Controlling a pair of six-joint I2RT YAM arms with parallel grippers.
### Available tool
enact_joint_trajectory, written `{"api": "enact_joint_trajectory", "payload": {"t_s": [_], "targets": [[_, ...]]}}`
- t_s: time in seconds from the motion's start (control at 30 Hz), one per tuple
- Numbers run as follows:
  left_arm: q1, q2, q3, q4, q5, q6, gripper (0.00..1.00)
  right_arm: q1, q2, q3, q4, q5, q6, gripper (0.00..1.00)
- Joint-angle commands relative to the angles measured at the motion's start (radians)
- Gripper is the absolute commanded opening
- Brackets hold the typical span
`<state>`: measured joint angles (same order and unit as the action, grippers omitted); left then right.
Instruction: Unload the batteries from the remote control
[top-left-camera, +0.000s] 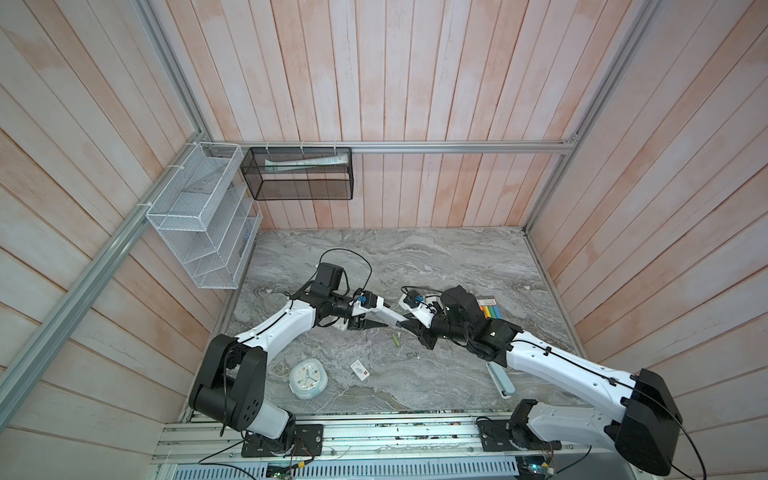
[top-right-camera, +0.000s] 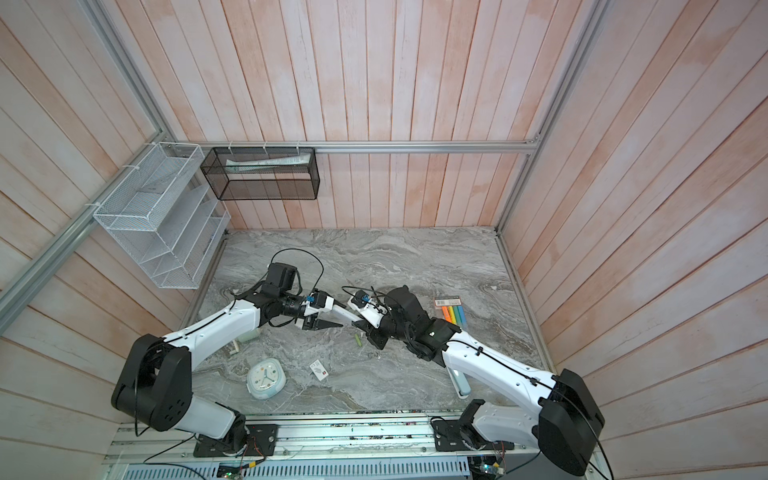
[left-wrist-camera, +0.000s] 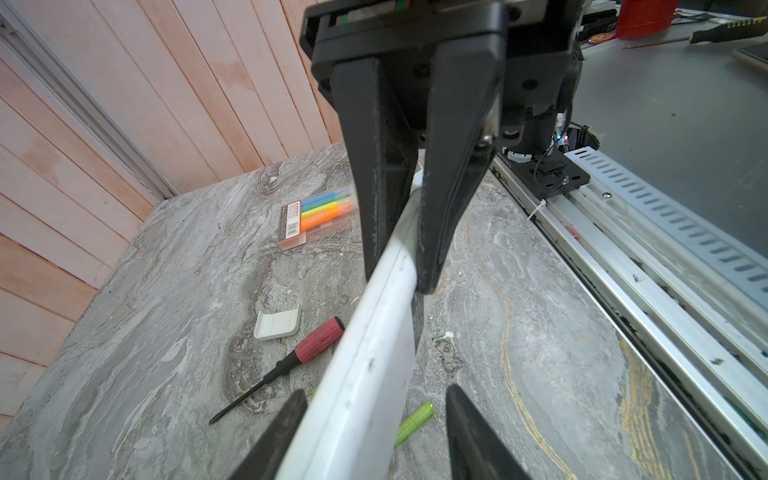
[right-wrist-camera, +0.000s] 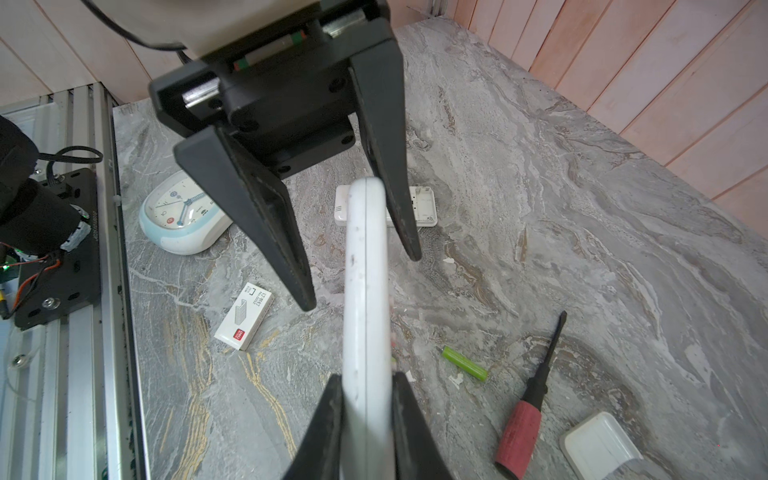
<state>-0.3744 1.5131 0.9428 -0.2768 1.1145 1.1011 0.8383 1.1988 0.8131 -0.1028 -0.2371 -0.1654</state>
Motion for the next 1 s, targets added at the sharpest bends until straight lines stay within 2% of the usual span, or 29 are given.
{"api": "enact_joint_trajectory", "payload": {"t_s": [0.0, 0.13, 0.2, 0.47, 0.8, 0.87, 0.93, 0.97], "targets": [[-0.006, 0.007, 0.032, -0.038, -0.005, 0.016, 0.48, 0.008, 0.01, 0.04, -0.003, -0.011, -0.017, 0.0], [-0.006, 0.019, 0.052, -0.086, -0.009, 0.042, 0.38, 0.012, 0.011, 0.043, -0.003, -0.011, -0.023, 0.0], [-0.006, 0.025, 0.066, -0.114, -0.011, 0.056, 0.3, 0.013, 0.012, 0.046, -0.007, -0.01, -0.029, 0.0], [-0.006, 0.042, 0.1, -0.193, 0.005, 0.093, 0.25, 0.015, 0.018, 0.061, -0.026, 0.001, -0.057, 0.0], [-0.006, 0.041, 0.109, -0.225, 0.003, 0.112, 0.04, 0.015, 0.018, 0.06, -0.008, -0.014, -0.156, 0.01], [-0.007, 0.039, 0.109, -0.227, -0.002, 0.111, 0.0, 0.015, 0.018, 0.06, -0.008, -0.016, -0.168, 0.08], [-0.007, 0.038, 0.11, -0.226, -0.006, 0.108, 0.0, 0.015, 0.02, 0.063, -0.01, -0.018, -0.178, 0.11], [-0.006, 0.038, 0.111, -0.226, -0.008, 0.108, 0.0, 0.015, 0.021, 0.064, -0.012, -0.016, -0.179, 0.18]]}}
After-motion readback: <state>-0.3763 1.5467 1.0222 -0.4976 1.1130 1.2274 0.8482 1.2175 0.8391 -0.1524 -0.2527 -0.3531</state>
